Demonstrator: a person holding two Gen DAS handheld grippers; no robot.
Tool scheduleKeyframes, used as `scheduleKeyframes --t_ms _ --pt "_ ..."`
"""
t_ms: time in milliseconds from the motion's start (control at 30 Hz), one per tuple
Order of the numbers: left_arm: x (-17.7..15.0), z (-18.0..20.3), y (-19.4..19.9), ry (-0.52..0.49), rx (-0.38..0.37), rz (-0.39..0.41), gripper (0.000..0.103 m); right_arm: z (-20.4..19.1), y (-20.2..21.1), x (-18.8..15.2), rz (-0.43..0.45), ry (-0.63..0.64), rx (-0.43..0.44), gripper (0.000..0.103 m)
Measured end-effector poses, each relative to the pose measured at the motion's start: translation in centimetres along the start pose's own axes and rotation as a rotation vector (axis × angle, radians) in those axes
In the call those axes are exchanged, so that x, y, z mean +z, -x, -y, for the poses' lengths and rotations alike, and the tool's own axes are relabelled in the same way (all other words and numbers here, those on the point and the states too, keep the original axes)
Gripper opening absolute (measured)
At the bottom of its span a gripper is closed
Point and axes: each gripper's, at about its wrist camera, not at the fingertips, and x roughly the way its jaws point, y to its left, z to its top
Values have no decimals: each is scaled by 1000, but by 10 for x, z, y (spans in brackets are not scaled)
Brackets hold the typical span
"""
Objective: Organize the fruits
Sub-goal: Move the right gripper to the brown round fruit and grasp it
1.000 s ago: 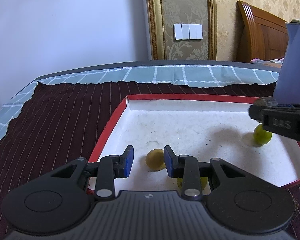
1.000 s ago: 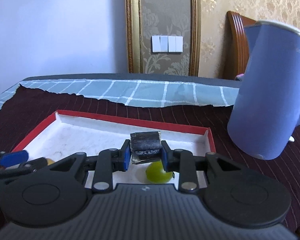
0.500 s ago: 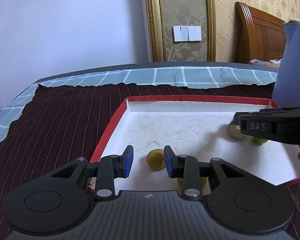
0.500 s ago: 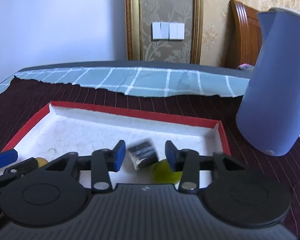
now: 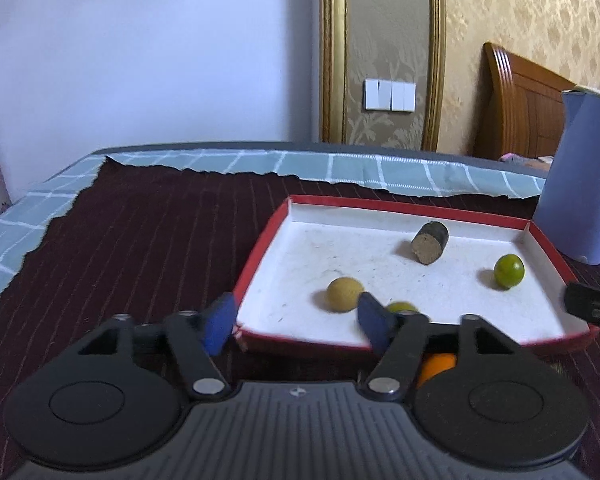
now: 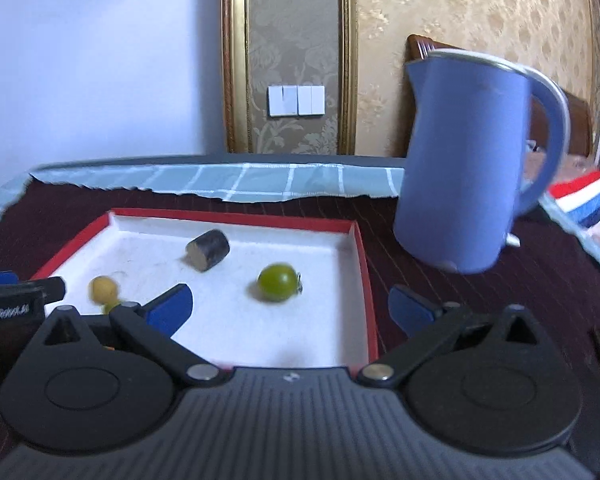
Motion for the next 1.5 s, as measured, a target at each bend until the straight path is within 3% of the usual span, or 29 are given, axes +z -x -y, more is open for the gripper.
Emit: scheduleKeyframes --t_ms 133,300,400,600,833,1033,1067,1100,1133,1200,1400,1500 --pt "-18 -7 18 -6 -45 22 70 31 29 -29 59 -96 118 103" --pt "-38 -6 25 -13 -83 0 71 34 34 -53 27 -11 52 103" --pt "-47 -1 23 -42 -69 -4 71 26 33 -60 12 75 6 103" --pt "-56 0 16 -66 -8 -4 71 13 27 -64 -19 162 13 103" --pt "-60 -12 12 -16 -33 -26 71 -4 9 -62 -80 257 25 80" --pt "-61 -15 11 0 -52 -42 71 -17 -11 -57 -138 270 88 69" --pt "-61 -16 10 5 -55 -46 71 -15 -14 -56 -146 243 112 65" --pt "-61 -16 10 9 -56 -47 71 -13 -14 -55 -154 219 144 51" --pt "-61 -16 10 9 -59 -49 71 -11 -13 -54 -163 193 180 45" --pt "-60 -13 10 -6 -72 -51 71 -9 -9 -58 -155 181 166 38" --pt "-58 9 14 -111 -112 -31 71 2 3 -63 -127 156 98 39" --pt "-56 18 11 -133 -122 -39 71 10 2 -64 -127 119 112 39"
